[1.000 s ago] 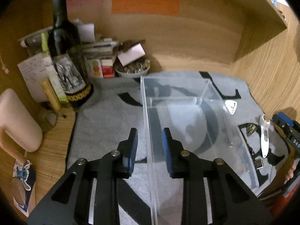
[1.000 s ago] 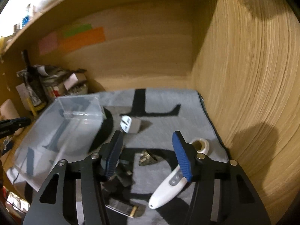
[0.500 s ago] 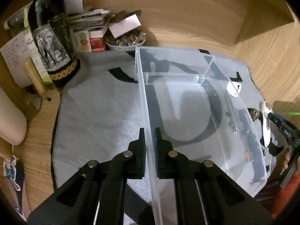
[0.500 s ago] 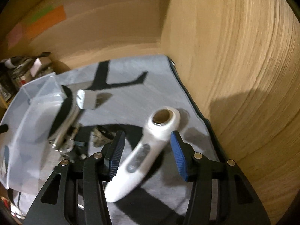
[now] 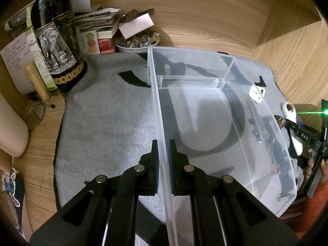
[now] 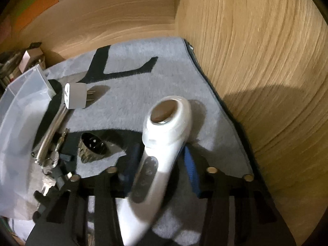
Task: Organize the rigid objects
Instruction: 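Grasp the clear plastic box rim with the left gripper while the right gripper grasps the white device, then lift the white device with the right gripper and lower it into the box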
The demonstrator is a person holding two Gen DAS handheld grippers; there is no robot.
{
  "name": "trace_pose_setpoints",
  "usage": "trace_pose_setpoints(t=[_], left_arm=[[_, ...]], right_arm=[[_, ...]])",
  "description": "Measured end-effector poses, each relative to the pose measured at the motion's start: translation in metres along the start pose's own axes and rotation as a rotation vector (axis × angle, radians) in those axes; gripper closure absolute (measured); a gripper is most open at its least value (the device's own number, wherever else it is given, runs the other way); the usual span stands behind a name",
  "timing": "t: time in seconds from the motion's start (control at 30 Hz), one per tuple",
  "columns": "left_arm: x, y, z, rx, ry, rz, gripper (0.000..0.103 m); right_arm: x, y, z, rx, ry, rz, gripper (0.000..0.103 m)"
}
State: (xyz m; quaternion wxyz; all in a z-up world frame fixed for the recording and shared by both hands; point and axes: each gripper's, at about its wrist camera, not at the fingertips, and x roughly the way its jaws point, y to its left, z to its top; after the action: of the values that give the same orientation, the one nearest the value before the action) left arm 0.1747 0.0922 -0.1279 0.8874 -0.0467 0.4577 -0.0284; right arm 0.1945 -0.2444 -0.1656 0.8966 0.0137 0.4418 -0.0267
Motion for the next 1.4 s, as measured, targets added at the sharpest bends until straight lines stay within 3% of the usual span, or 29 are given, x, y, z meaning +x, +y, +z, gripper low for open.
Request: trace_pose_setpoints(t=[0.43, 0.67, 0.93, 1.17, 1.4], left_arm=[[-0.003, 0.0, -0.001, -0.009, -0.004, 0.013, 0.095], [-0.003, -0.002, -0.002, 0.002, -0.017, 0.026, 0.096], [-0.003, -0.001, -0.003, 0.01, -0.029, 0.022, 0.096], [-0.003, -0.002, -0.003, 0.022, -0.038, 0.02, 0.095], [-0.003, -0.002, -0.005, 0.024, -0.046, 0.013, 0.095]], right_arm=[[-0.041, 0.011, 0.004, -0.015, -0.129, 0.083, 0.074], [-0.086, 0.042, 0.026, -0.072, -0.249, 0.175, 0.074], [-0.12, 0.097, 0.045, -0.181, -0.329, 0.283, 0.074], [-0.114, 0.151, 0.054, -0.294, -0.304, 0.35, 0.074], [-0.088, 0.195, 0.052, -0.394, -0.202, 0.38, 0.074]])
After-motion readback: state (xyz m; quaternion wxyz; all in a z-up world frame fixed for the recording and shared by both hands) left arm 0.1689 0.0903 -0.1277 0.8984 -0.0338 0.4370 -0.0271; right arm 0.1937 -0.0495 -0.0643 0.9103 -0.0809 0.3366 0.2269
